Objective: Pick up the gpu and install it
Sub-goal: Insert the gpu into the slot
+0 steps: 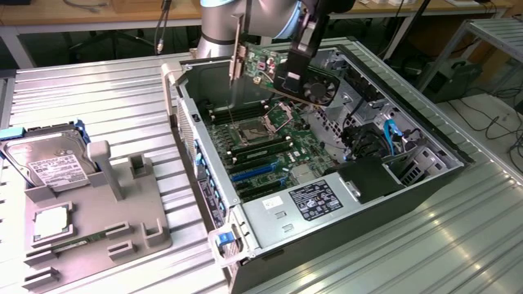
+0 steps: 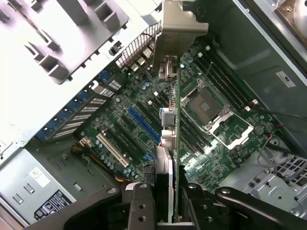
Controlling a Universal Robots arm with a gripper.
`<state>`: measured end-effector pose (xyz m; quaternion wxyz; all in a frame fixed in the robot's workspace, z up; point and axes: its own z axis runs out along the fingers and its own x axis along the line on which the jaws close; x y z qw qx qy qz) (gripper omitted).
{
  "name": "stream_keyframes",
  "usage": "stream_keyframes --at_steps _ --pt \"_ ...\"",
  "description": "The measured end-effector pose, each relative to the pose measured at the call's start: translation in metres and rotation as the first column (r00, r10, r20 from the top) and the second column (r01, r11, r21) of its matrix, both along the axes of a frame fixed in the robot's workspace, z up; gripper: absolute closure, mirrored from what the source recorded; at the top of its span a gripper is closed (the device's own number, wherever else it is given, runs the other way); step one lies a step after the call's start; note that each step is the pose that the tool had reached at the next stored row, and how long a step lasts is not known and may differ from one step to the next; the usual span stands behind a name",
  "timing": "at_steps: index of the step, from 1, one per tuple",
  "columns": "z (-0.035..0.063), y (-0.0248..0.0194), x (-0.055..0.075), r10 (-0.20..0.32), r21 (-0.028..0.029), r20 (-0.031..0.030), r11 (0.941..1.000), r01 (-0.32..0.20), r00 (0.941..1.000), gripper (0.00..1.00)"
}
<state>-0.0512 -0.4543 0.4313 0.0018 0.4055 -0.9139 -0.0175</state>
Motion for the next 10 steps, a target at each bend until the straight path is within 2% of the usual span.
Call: stream_keyframes --at_steps 5,7,9,10 --pt "0.0 -0.0001 0.0 0.062 0.0 0.0 0.9981 -0.062 0.9981 0.73" --pt "-0.0001 -0.0002 0.0 0.108 0.0002 0.0001 0.9941 -0.108 0.9941 0.73" --pt "0.0 -0.0001 0.0 0.133 0.0 0.0 0.9911 -0.133 0.9911 0.73" --pt "0.0 -0.0001 0.0 0.156 0.0001 0.0001 0.9877 -0.156 0.9877 0.73"
